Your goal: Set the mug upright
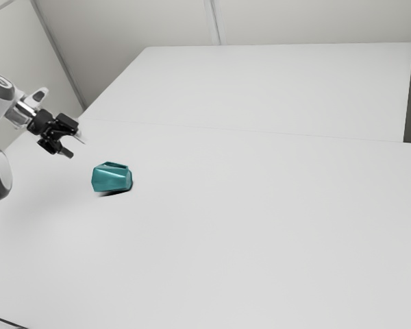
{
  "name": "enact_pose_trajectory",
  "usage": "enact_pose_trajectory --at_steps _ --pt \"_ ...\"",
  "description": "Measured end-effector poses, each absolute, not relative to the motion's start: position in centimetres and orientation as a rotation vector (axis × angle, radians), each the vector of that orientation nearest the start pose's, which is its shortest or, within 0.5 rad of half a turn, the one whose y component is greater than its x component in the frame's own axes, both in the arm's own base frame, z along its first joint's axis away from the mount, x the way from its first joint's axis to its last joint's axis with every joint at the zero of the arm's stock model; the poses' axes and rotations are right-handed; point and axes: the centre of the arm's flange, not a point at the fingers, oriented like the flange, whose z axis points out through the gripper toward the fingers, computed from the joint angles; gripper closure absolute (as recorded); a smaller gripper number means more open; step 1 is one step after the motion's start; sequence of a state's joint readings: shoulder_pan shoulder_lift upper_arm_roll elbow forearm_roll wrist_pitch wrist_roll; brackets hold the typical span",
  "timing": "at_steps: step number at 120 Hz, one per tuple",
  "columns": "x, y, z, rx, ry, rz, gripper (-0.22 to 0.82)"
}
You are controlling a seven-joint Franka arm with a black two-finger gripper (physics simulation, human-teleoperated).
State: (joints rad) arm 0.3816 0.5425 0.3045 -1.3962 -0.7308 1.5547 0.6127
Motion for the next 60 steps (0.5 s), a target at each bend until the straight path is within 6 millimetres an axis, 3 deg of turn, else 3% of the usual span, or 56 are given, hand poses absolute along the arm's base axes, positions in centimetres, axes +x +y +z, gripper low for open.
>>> enact_pose_trajectory --at_steps 27,46,60 --pt "58.2 33.7 33.3 2.397 0.238 0.117 0.00" --pt "58.1 33.7 30.5 2.355 0.246 0.149 0.00" --pt "58.1 33.4 29.6 2.322 0.245 0.185 0.00"
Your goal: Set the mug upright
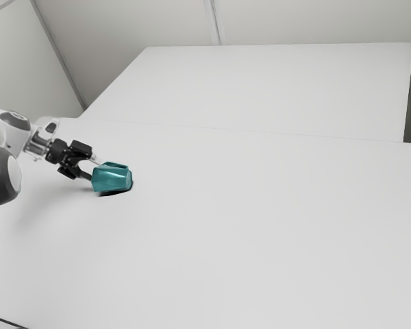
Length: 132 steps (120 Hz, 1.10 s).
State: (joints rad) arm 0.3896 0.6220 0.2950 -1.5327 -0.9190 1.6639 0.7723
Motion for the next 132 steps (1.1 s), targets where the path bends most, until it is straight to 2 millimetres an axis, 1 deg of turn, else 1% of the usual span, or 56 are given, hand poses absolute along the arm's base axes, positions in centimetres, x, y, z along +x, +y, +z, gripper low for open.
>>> enact_pose_trajectory --at_steps 15,28,31,35,51,60,71,88,101,116,124,132 --pt "57.7 33.0 28.5 2.276 0.253 0.204 0.00" --pt "57.6 32.7 28.3 2.255 0.240 0.216 0.00" --pt "57.6 32.6 28.4 2.251 0.235 0.218 0.02" --pt "57.6 32.5 28.4 2.247 0.228 0.220 0.08" --pt "57.8 32.1 28.5 2.237 0.202 0.225 0.41" --pt "57.8 32.0 28.6 2.236 0.190 0.230 0.54" --pt "58.0 31.9 29.0 2.238 0.172 0.238 0.64" --pt "58.3 31.4 29.5 2.242 0.139 0.250 0.71" --pt "58.7 30.5 31.3 2.248 0.098 0.274 0.75" --pt "59.1 29.3 34.8 2.262 0.032 0.314 0.75" --pt "59.0 28.2 37.0 2.279 -0.016 0.321 0.75" --pt "59.0 26.7 38.8 2.318 -0.076 0.299 0.75"
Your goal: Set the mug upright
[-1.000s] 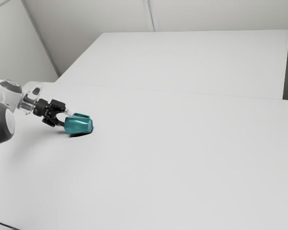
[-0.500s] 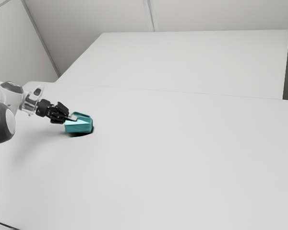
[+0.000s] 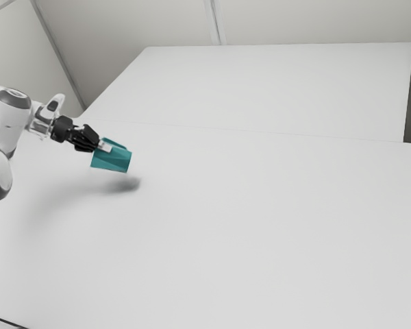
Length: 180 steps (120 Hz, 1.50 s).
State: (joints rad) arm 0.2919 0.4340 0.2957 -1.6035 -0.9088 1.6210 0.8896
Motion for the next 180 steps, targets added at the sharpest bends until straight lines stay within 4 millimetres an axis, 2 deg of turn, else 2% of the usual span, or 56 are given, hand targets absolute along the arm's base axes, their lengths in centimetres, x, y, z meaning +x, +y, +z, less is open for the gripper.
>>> enact_pose_trajectory --at_steps 7,36,58,81,123,164,180 --pt "59.2 25.1 40.3 2.378 -0.143 0.260 0.75" --pt "61.5 17.3 43.5 2.714 -0.459 0.073 0.76" --pt "61.8 13.1 41.0 2.892 -0.554 0.017 0.76" --pt "61.3 9.9 39.1 3.030 -0.604 -0.002 0.76" --pt "61.0 7.3 36.2 3.108 -0.510 0.009 0.76" --pt "61.3 7.1 35.1 3.133 -0.390 0.017 0.76" --pt "61.3 7.2 34.5 3.134 -0.355 0.008 0.69"
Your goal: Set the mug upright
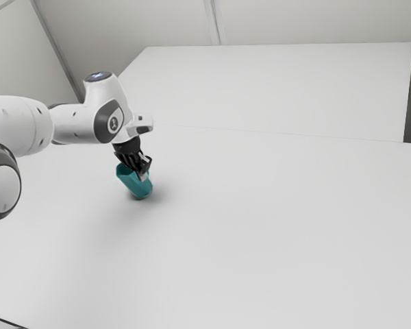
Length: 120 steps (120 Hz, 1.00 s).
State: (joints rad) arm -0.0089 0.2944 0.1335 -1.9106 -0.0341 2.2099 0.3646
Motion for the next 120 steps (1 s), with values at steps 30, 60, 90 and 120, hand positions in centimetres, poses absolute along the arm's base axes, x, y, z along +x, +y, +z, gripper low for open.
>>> enact_pose_trajectory --at_steps 30,60,90,120 --pt "61.4 7.2 35.7 -3.113 0.310 -0.037 0.29" --pt "60.9 7.3 42.6 -3.114 0.281 -0.135 0.09" --pt "62.2 6.9 52.4 -3.121 0.279 -0.156 0.03" --pt "60.3 6.7 58.3 -3.130 0.280 -0.115 0.01"
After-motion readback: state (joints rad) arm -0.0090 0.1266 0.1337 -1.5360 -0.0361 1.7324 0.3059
